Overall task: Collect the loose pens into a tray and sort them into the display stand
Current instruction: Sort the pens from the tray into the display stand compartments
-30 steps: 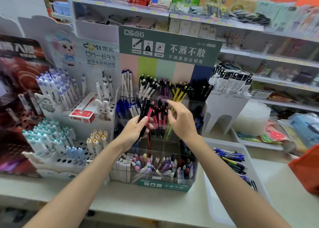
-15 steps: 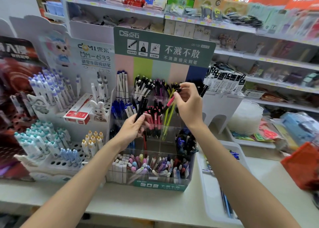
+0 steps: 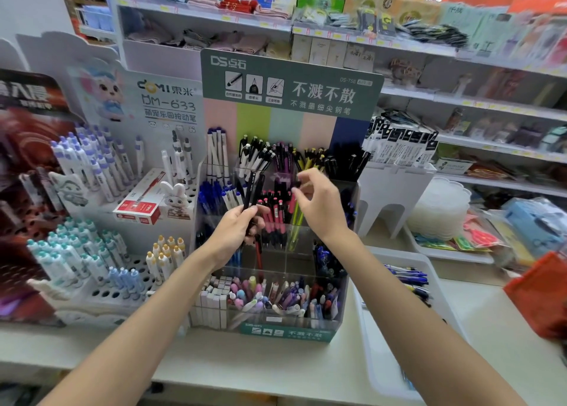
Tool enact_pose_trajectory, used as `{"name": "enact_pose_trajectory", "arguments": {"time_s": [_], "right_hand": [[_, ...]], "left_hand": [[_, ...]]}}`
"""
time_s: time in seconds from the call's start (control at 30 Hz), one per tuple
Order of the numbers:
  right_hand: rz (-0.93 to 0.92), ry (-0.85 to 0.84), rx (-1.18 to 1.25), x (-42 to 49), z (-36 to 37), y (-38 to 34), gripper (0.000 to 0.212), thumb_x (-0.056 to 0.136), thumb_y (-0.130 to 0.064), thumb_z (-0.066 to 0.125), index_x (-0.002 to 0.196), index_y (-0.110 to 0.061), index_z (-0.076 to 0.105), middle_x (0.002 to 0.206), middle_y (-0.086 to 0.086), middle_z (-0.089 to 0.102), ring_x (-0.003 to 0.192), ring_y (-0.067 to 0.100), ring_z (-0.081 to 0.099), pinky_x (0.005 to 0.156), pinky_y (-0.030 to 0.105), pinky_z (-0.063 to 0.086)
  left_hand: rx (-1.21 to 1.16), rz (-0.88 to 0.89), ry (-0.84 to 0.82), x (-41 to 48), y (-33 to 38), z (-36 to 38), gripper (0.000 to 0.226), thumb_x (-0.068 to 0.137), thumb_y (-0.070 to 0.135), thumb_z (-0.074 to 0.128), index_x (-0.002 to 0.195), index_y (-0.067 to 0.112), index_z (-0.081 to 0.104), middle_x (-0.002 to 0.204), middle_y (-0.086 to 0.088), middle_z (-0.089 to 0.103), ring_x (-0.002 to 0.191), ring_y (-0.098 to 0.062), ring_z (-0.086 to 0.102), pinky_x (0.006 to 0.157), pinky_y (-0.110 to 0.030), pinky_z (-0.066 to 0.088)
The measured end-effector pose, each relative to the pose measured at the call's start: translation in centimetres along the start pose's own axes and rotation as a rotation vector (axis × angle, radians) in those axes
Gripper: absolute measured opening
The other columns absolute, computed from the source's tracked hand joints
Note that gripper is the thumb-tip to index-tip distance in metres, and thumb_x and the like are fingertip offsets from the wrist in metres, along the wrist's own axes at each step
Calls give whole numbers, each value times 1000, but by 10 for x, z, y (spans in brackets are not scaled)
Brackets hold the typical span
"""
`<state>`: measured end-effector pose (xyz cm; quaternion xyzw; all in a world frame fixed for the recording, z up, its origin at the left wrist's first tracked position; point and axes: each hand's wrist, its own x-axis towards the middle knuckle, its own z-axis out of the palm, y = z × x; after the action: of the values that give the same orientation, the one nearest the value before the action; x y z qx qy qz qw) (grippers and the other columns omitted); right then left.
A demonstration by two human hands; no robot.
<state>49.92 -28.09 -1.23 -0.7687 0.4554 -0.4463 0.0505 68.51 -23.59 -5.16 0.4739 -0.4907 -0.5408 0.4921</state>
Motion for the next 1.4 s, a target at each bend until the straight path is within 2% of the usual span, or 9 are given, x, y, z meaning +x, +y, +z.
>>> {"name": "enact_pose_trajectory", "arguments": {"time_s": [0.1, 0.2, 0.4, 0.53, 0.73, 0.9, 1.0, 1.2, 1.4], "right_hand": [[24, -184, -83, -13, 10, 7, 18, 94, -12, 64, 111, -8, 64, 97, 4, 69, 81, 18, 65, 78, 39, 56], [34, -178, -92, -15, 6, 7, 26, 96, -11, 59, 121, -8, 64, 112, 7, 69, 97, 19, 65, 90, 38, 54], [127, -48, 245, 11, -26, -19, 43, 95, -12, 61, 137, -13, 52, 93, -7, 66, 86, 4, 63, 80, 14, 50], [154, 11, 304, 28, -51, -19, 37, 93, 0, 61, 129, -8, 57, 92, 3, 64, 76, -10, 60, 66, 6, 47], [170, 22, 265, 50, -94, -5, 22, 88, -6, 68, 108, -14, 64, 89, 4, 68, 81, 16, 67, 81, 33, 58], [195, 39, 314, 58, -110, 3, 20, 87, -4, 69, 101, -17, 63, 87, 6, 70, 78, 21, 70, 80, 40, 59], [198, 221, 318, 67, -123, 7, 20, 88, -2, 66, 104, -14, 66, 84, 2, 70, 77, 13, 69, 77, 36, 60], [80, 585, 157, 88, -146, 12, 16, 89, -1, 62, 103, -7, 65, 84, -3, 65, 74, 5, 62, 74, 19, 53], [62, 266, -7, 71, -103, 30, 19, 89, 2, 62, 106, -5, 65, 92, 7, 68, 83, 17, 64, 79, 24, 54]], "left_hand": [[42, 45, 3, -2, 1, 1, 26, 107, 25, 39, 114, 18, 63, 75, 3, 58, 63, -7, 47, 57, -23, 39], [43, 61, -5, -2, 0, 1, 25, 107, 26, 41, 114, 18, 63, 74, 3, 57, 63, -8, 47, 56, -23, 38], [59, 98, -78, 11, 19, 30, 26, 107, 25, 41, 115, 15, 63, 72, 3, 56, 58, -7, 48, 55, -21, 41], [109, 151, -166, 25, 38, 62, 28, 106, 29, 42, 117, 10, 60, 66, 7, 57, 57, -11, 45, 51, -30, 36], [-16, 177, -240, 40, 62, 97, 31, 107, 25, 40, 121, 8, 61, 72, 1, 62, 57, -9, 50, 55, -25, 41], [-73, 144, -269, 47, 68, 105, 31, 107, 27, 40, 124, 13, 61, 88, -5, 70, 69, -11, 62, 65, -24, 55], [-71, 127, -224, 52, 67, 101, 28, 106, 27, 42, 122, 18, 62, 102, -7, 69, 82, -13, 68, 72, -30, 60], [31, 140, -185, 52, 64, 87, 28, 107, 27, 40, 116, 12, 62, 76, 1, 60, 53, -5, 40, 46, -17, 31], [-212, 23, -138, 52, 64, 87, 35, 105, 18, 25, 88, 8, 55, 67, -4, 48, 50, -9, 33, 41, -18, 23]]}}
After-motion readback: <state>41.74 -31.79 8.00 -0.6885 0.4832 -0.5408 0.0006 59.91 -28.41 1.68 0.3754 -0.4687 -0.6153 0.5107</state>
